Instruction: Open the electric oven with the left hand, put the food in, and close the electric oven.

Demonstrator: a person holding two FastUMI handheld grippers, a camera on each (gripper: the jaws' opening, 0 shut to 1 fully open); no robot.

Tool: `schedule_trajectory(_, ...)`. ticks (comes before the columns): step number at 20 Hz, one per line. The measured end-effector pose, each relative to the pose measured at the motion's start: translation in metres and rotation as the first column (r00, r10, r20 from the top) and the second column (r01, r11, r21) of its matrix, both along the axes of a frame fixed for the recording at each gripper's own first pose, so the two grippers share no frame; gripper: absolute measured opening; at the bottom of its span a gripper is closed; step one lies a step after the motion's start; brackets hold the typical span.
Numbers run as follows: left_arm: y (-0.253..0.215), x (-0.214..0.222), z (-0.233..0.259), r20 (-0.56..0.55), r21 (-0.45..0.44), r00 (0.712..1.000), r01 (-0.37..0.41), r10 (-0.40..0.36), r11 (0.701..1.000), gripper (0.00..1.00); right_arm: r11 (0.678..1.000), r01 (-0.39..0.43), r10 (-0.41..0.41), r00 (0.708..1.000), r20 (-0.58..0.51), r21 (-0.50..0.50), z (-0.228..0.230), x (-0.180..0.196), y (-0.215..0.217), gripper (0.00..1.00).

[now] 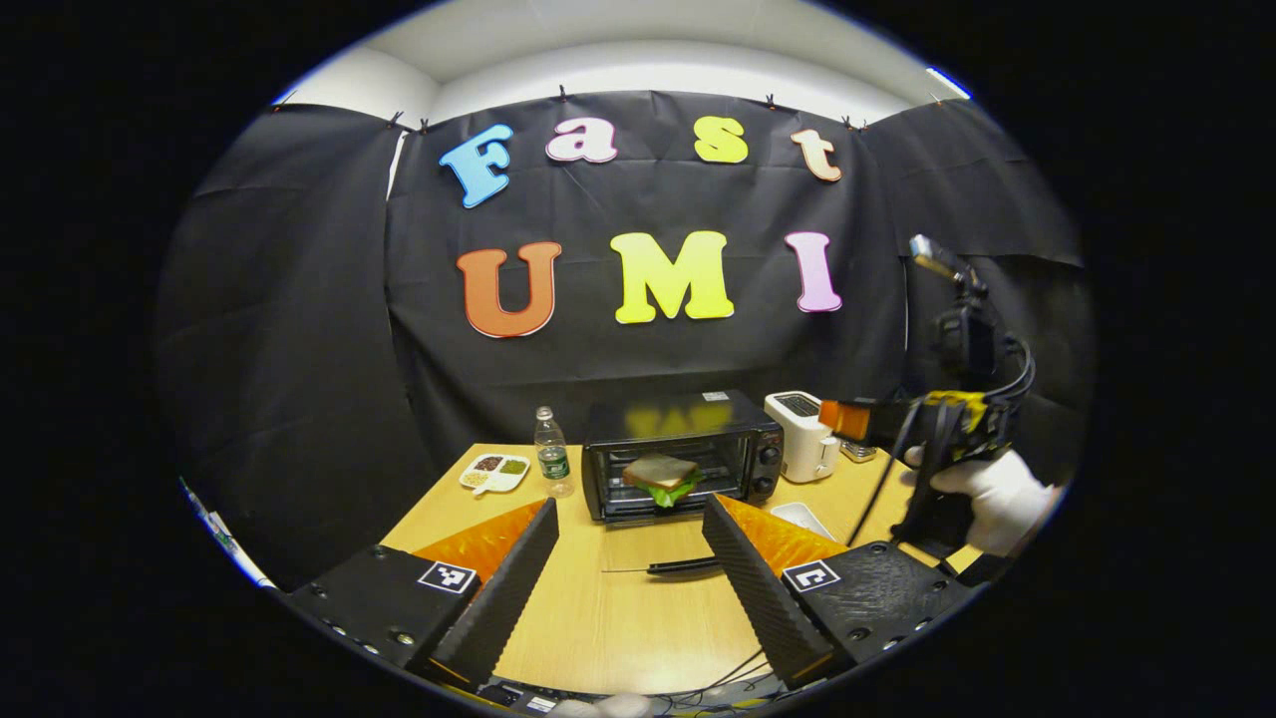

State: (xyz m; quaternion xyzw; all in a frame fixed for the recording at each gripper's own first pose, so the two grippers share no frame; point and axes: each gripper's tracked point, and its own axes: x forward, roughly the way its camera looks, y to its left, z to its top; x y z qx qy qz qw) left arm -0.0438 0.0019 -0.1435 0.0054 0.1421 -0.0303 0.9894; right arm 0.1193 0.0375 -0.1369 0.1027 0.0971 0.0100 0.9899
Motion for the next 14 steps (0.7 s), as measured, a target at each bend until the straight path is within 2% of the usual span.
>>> schedule_trajectory(1,-0.007,0.004,-0.006,-0.001,-0.009,1.000,0.004,-0.004,1.000,0.96,1.000,0.003,-0.003,1.000,0.021,-0.014,0.011,-0.012,-0.011,1.00)
schedule_trajectory(3,-0.025,0.012,-0.022,-0.011,-0.021,1.000,0.014,-0.014,1.000,0.96,0.999,0.010,-0.008,0.998,0.057,-0.042,0.031,-0.034,-0.031,1.00)
schedule_trajectory(4,-0.032,0.015,-0.035,-0.027,-0.020,1.000,0.016,-0.017,1.000,0.96,0.998,0.020,-0.015,0.997,0.071,-0.059,0.039,-0.044,-0.041,0.89)
schedule_trajectory(5,-0.040,0.018,-0.048,-0.046,-0.025,0.999,0.019,-0.020,1.000,0.96,0.998,0.014,-0.009,0.997,0.079,-0.064,0.044,-0.053,-0.047,1.00)
schedule_trajectory(8,-0.050,0.032,-0.096,-0.123,-0.040,0.992,-0.013,0.008,0.999,0.96,0.992,-0.049,0.056,0.996,0.063,-0.115,0.048,-0.077,-0.057,1.00)
schedule_trajectory(9,-0.052,0.038,-0.117,-0.155,-0.047,0.988,-0.034,0.026,0.998,0.96,0.987,-0.049,0.059,0.996,0.062,-0.152,0.046,-0.081,-0.066,0.90)
schedule_trajectory(10,-0.055,0.043,-0.131,-0.180,-0.056,0.983,-0.048,0.037,0.997,0.96,0.983,-0.044,0.056,0.996,0.065,-0.179,0.047,-0.084,-0.074,1.00)
schedule_trajectory(13,-0.062,0.058,-0.172,-0.234,-0.040,0.970,-0.075,0.064,0.996,0.96,0.972,-0.054,0.067,0.997,0.049,-0.229,0.046,-0.096,-0.088,1.00)
schedule_trajectory(14,-0.064,0.065,-0.184,-0.247,-0.028,0.967,-0.074,0.064,0.997,0.96,0.968,-0.055,0.065,0.997,0.036,-0.243,0.044,-0.099,-0.094,0.90)
